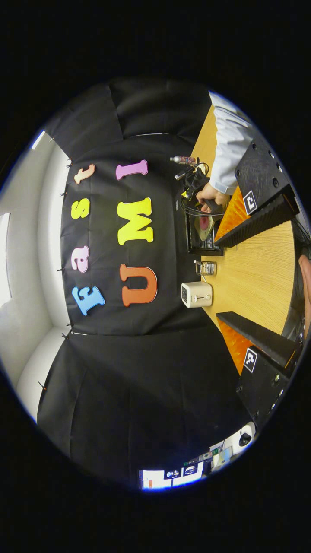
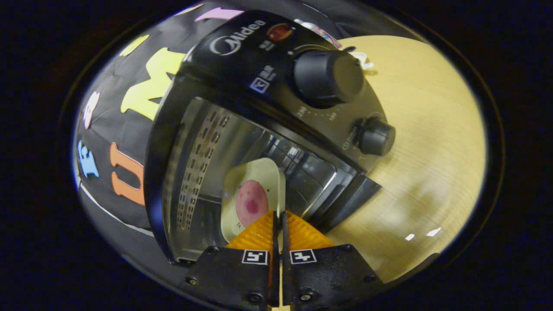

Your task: Open the electric oven with the left hand, put the food in, and close the electric oven.

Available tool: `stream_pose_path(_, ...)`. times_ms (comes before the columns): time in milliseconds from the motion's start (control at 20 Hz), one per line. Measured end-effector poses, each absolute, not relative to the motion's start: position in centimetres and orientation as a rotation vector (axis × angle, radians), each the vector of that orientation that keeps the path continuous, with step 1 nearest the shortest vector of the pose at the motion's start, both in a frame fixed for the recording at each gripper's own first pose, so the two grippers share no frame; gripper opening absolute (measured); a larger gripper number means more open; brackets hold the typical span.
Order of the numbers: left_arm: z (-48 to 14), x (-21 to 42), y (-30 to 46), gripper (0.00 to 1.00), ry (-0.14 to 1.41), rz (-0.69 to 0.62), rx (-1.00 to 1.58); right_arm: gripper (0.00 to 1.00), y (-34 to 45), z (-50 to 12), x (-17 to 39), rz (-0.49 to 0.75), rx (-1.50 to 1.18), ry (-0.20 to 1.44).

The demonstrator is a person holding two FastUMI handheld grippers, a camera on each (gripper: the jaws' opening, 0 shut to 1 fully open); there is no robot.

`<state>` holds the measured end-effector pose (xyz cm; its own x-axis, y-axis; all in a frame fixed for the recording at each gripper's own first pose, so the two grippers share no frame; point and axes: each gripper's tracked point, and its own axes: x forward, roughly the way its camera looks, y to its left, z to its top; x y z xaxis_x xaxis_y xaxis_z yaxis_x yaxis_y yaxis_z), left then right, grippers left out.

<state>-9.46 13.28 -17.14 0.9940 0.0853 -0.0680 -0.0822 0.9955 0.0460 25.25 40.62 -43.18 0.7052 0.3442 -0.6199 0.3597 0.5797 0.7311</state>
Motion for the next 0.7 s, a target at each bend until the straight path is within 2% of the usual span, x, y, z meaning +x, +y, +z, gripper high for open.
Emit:
stream_pose_path(100,-17.3,-9.7,13.4,0.95,0.074,0.083,0.036,0.10,40.9,-42.9,26.1,0.024,0.961,0.772)
stream_pose_path(150,-17.6,-9.7,13.4,0.95,0.078,0.083,0.031,0.04,40.6,-42.5,25.9,0.031,0.958,0.732)
stream_pose_path(200,-17.7,-9.7,13.5,0.96,0.083,0.084,0.029,0.08,40.3,-42.5,26.4,0.034,0.947,0.696)
stream_pose_path(300,-17.9,-9.8,13.8,0.96,0.087,0.090,0.030,0.27,39.8,-42.5,26.0,0.050,0.875,0.677)
stream_pose_path(350,-17.9,-9.7,13.9,0.96,0.092,0.097,0.029,0.32,40.0,-42.4,25.7,0.069,0.838,0.674)
stream_pose_path(400,-17.8,-9.7,14.1,0.96,0.092,0.106,0.027,0.47,40.1,-42.1,25.6,0.097,0.806,0.666)
stream_pose_path(450,-17.8,-9.6,14.2,0.96,0.093,0.110,0.027,0.55,40.1,-41.7,25.3,0.118,0.768,0.654)
stream_pose_path(500,-18.0,-9.6,13.8,0.96,0.097,0.104,0.024,0.75,39.6,-41.4,25.0,0.119,0.722,0.642)
stream_pose_path(550,-18.1,-9.5,13.4,0.96,0.102,0.096,0.020,0.83,39.1,-41.1,24.6,0.118,0.673,0.632)
stream_pose_path(600,-18.4,-9.3,13.1,0.95,0.108,0.090,0.015,0.96,38.6,-40.6,24.2,0.122,0.635,0.619)
stream_pose_path(700,-18.8,-9.1,12.7,0.96,0.120,0.082,0.012,0.95,38.3,-39.9,23.3,0.149,0.565,0.603)
